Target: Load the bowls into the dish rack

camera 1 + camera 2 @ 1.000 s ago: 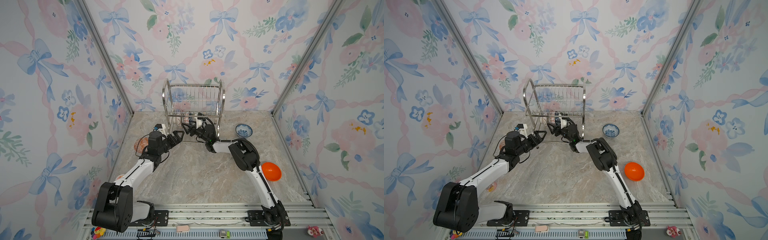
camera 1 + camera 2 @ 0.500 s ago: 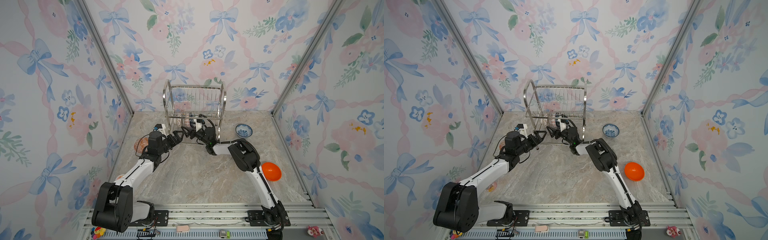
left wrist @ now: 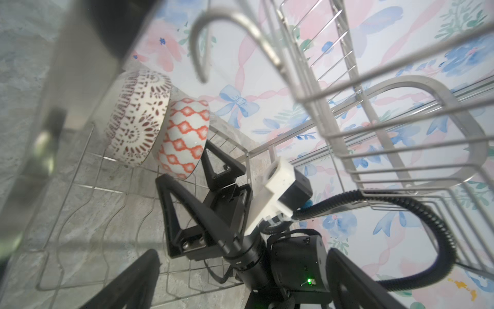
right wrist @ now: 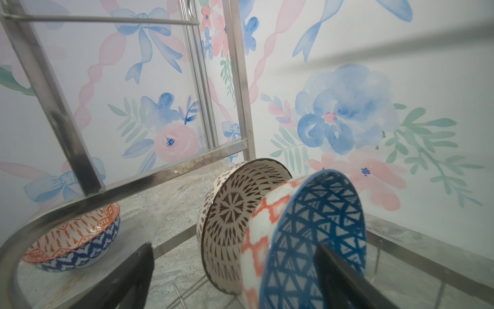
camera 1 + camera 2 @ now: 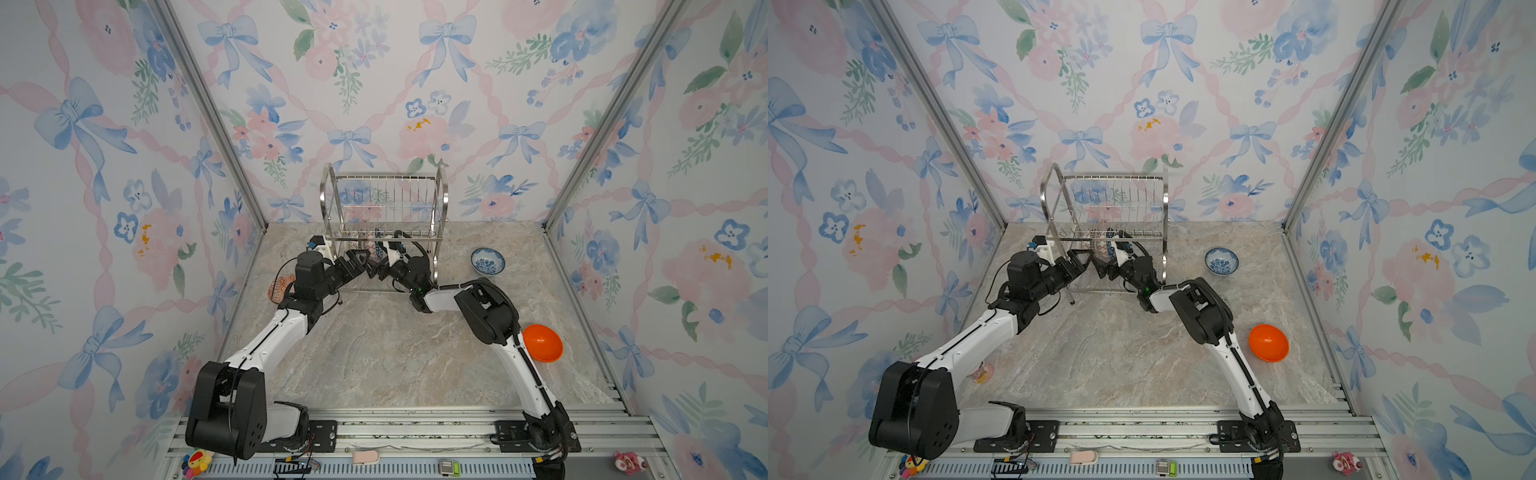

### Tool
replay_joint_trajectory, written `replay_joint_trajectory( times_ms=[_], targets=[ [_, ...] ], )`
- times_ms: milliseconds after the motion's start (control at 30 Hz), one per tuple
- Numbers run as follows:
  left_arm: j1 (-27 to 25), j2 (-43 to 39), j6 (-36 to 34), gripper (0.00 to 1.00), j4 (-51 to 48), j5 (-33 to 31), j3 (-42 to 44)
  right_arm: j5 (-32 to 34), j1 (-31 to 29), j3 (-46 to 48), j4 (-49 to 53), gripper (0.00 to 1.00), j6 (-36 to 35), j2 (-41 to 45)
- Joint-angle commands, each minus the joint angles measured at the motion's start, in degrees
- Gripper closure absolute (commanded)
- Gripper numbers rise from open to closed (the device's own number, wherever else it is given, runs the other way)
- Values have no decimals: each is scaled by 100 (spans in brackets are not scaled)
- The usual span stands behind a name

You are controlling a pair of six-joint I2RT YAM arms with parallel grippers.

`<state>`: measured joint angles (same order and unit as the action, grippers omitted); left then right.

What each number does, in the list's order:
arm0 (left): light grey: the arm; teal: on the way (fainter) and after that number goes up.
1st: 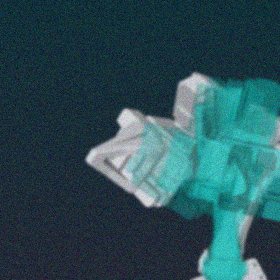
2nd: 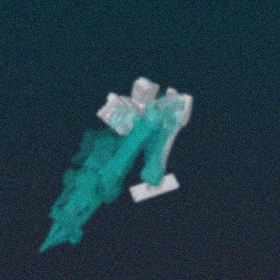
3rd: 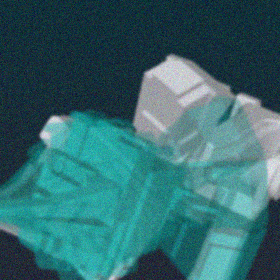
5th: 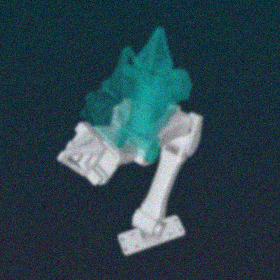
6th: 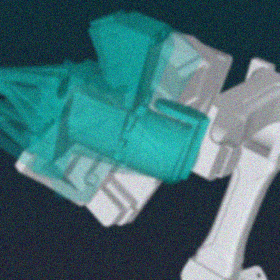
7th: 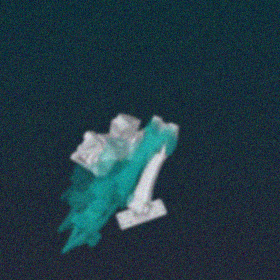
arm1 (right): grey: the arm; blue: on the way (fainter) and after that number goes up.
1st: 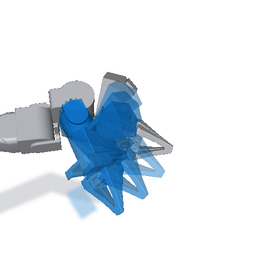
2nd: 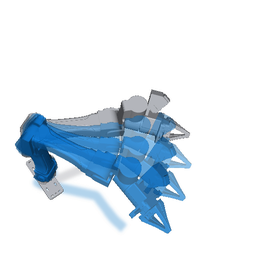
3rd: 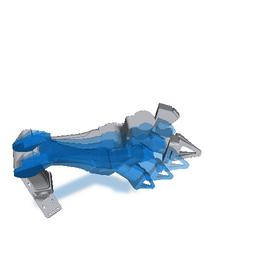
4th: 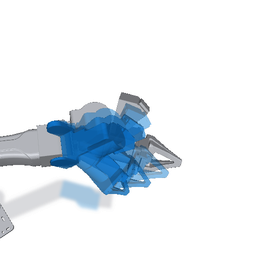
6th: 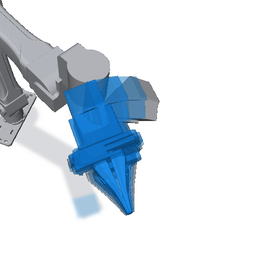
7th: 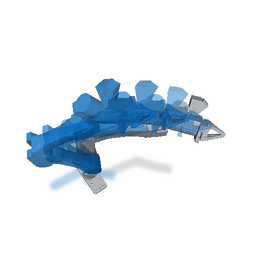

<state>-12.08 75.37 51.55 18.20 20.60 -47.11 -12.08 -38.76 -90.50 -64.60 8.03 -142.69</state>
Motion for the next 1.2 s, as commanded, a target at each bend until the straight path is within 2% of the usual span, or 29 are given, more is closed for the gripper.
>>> replay_joint_trajectory(
  times_ms=[0,467,800,1167],
  targets=[
    [-154,61,87,2,18,111,-290,161,-256,49,-198,1,-436,66],
    [-296,67,92,2,19,41,-246,372,-309,-13,-78,3,-942,15],
    [-288,113,57,2,19,32,-211,472,-535,94,-251,3,-1984,-162],
    [-214,14,39,2,18,120,-58,668,-509,132,-378,3,-1881,-156]
  ],
)
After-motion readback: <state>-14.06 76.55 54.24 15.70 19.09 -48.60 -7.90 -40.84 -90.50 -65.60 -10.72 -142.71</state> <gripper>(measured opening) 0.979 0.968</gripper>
